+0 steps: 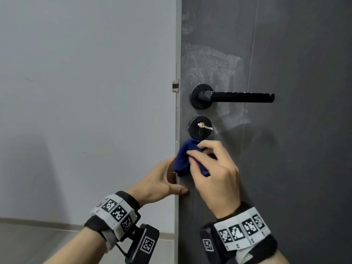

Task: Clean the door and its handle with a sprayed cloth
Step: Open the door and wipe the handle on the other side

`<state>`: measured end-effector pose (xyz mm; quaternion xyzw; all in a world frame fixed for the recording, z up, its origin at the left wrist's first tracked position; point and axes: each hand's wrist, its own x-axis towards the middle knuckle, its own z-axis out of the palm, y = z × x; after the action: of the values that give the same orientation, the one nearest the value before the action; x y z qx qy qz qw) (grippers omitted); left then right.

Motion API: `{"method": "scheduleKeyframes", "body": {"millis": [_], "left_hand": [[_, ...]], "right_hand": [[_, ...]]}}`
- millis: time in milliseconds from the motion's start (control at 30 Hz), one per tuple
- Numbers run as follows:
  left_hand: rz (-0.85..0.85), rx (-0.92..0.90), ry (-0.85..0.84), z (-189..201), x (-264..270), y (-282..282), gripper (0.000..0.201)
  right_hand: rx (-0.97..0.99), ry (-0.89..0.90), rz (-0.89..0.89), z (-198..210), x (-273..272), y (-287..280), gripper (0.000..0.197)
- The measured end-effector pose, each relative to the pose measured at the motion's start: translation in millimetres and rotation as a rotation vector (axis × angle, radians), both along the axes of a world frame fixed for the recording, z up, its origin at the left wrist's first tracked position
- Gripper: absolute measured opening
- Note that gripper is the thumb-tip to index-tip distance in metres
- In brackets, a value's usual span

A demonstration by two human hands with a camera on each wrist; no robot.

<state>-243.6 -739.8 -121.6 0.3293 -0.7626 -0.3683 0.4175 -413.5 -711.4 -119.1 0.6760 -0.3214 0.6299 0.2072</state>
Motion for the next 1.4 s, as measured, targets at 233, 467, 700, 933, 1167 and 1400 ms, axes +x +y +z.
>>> {"method": "scheduleKeyframes", "body": {"millis": [233,467,700,933,1167,1400], "left_hand": [[-0.032,0.085,0.012,-2,2,-2,0.065],[-0.030,0.048,-0.009,-1,2,-1,0.063],[-0.026,0.116,0.022,31,7,5,0.063],[0.123,-0.052,0.125,68,-6,2,0.039],[0.173,-0.042,0.097,67,-6,-7,0.031],[0.179,-0.034,0.077,69,-5,-12,0.032]], "right_hand": [[0.042,-0.252,-0.157,18,-93,-23,0.018],[0.124,0.050,-0.027,-22,-22,6,0.016],[0.249,-0.032,-0.069,9,-68,1,0.023],[0.320,0.063,-0.144,65,-71,-19,0.069],[0.383,0.366,-0.104,-11,-52,-16,0.079],[0.329,0.323,-0.140,59,-53,-38,0.070]]}}
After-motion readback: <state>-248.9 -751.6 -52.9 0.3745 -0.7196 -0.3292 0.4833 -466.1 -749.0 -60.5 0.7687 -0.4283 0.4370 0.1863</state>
